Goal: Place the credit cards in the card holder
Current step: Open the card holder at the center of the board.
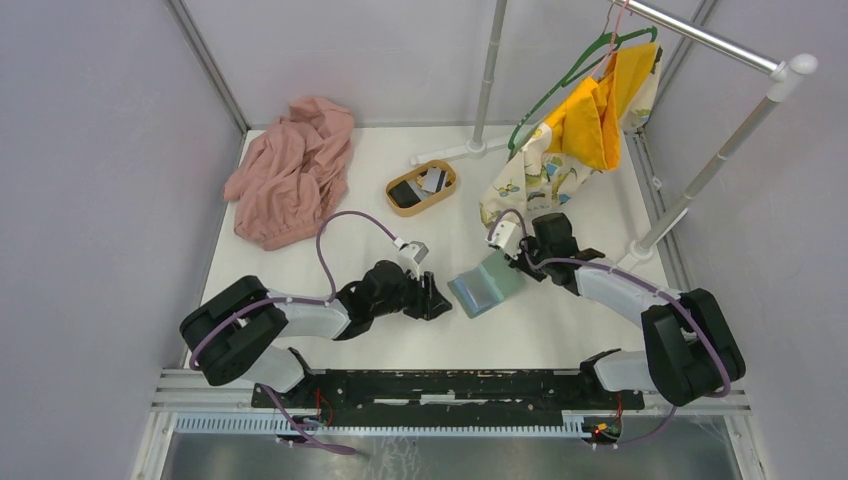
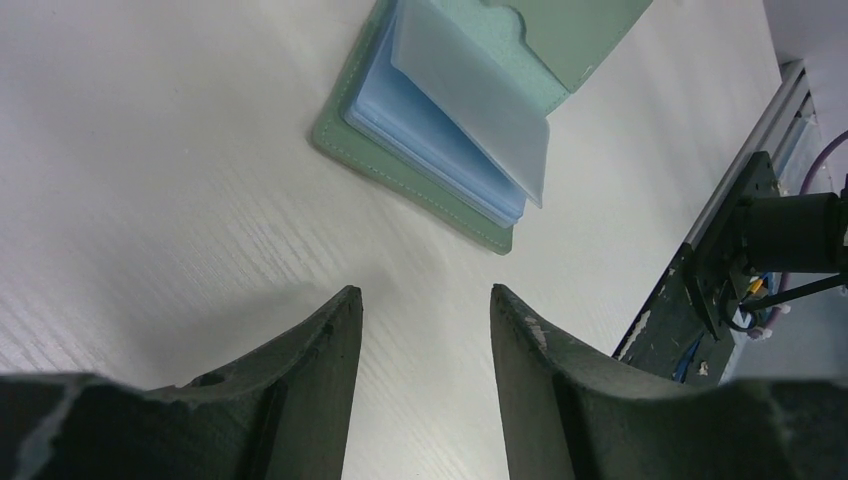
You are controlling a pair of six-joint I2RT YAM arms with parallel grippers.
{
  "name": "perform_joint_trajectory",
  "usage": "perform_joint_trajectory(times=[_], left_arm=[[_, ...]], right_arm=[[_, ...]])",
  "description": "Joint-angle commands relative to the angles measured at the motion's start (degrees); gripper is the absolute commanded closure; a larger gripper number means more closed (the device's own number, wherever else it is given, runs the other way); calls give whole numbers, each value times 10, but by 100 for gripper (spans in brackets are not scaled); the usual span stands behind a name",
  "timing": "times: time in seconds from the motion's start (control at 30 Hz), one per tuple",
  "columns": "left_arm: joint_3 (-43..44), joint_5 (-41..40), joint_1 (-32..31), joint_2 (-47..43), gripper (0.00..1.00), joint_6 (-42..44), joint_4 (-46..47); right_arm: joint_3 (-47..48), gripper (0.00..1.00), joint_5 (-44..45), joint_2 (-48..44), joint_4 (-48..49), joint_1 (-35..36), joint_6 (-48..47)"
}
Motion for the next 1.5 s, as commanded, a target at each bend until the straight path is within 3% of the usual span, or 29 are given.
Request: perform_joint_trajectory(times=[0.0, 0.27, 0.5, 0.77, 1.1, 1.3, 1.47], left_arm=[[22, -9, -1, -22, 45, -27, 34], [94, 16, -2, 11, 57, -27, 29], [202, 51, -7, 135, 62, -35, 31], [338, 67, -20, 301, 69, -63, 9], [362, 33, -20, 328, 70, -59, -28], [306, 10, -20, 223, 65, -37, -23], [227, -21, -19, 109, 61, -19, -24]], right_arm=[[28, 74, 24, -17, -11, -10, -9], [31, 52, -89, -99, -26, -38, -8], [30, 46, -155, -159, -26, -63, -10], [9, 48, -449, -173, -59, -67, -61], [30, 66, -255, -35, -63, -60, -45], [52, 75, -201, 48, -85, -54, -39], [59, 76, -220, 67, -108, -51, -46]])
